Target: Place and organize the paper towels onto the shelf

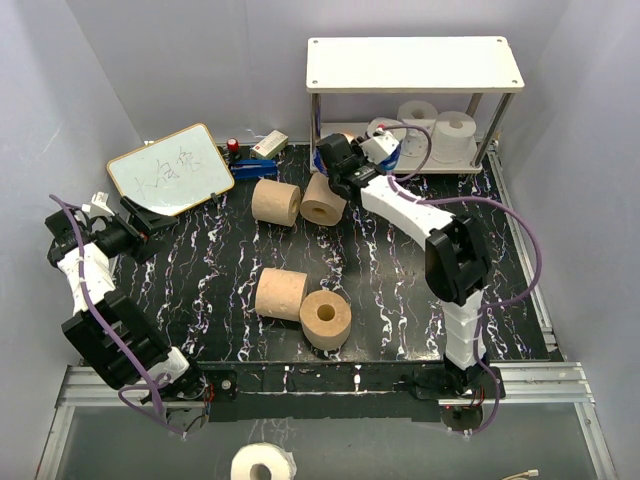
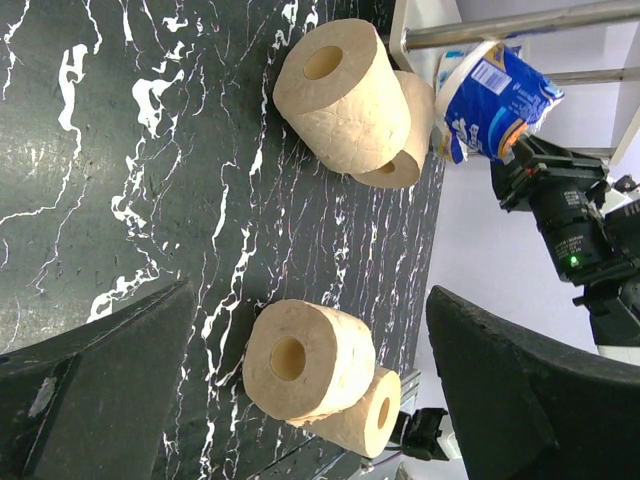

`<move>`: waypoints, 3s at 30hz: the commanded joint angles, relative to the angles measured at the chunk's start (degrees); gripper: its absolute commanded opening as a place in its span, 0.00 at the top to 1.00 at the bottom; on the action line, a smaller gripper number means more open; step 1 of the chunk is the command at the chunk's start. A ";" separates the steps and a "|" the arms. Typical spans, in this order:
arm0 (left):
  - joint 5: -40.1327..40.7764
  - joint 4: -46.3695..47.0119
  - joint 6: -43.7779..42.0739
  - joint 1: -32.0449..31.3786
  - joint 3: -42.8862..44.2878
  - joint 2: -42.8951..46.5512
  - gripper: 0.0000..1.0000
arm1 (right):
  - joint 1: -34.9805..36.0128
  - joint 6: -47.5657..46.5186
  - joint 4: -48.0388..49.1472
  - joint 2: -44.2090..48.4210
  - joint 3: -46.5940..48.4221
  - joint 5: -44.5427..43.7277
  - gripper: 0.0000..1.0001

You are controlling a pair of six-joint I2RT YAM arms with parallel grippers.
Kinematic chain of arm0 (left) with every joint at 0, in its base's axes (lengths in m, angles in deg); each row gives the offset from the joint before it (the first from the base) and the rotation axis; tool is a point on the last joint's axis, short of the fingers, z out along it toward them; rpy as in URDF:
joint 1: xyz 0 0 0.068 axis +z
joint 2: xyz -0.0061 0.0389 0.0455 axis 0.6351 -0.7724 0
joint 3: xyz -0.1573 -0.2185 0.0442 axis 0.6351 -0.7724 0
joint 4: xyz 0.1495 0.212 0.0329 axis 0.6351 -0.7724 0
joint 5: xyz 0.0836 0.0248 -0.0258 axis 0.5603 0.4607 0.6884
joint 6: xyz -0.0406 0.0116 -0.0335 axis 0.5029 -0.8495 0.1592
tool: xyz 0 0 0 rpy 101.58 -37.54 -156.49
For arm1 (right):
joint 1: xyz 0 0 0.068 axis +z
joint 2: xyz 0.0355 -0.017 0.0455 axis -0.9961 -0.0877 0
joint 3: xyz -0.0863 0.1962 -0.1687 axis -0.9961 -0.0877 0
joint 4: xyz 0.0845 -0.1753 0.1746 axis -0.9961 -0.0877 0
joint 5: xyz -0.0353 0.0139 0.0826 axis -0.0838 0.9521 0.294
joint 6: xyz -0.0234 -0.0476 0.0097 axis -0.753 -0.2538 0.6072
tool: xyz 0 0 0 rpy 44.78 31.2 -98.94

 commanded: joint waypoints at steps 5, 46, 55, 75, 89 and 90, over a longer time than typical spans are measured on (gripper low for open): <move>-0.74 -1.30 -2.06 -0.33 -0.10 0.20 0.02 | -1.38 4.98 1.81 -5.18 11.22 -6.26 1.00; -1.08 -2.34 -4.43 -0.49 0.40 -5.94 0.02 | -3.32 3.71 4.41 -14.06 20.04 -11.48 0.55; -0.69 -3.18 -5.17 -0.49 0.78 -5.77 0.02 | -3.87 1.14 7.19 -12.66 18.15 -12.40 0.40; 1.63 -4.01 -5.80 -0.57 1.58 -3.93 0.02 | 1.73 -14.98 21.48 2.91 -2.56 -13.11 0.02; 4.88 -3.61 -7.30 -0.66 0.44 -2.81 0.02 | 7.39 -57.98 22.32 -2.26 -6.67 -28.35 0.02; 4.88 -3.52 -7.32 -0.73 0.31 -2.78 0.02 | 7.24 -61.89 26.67 -2.46 -7.46 -28.26 0.02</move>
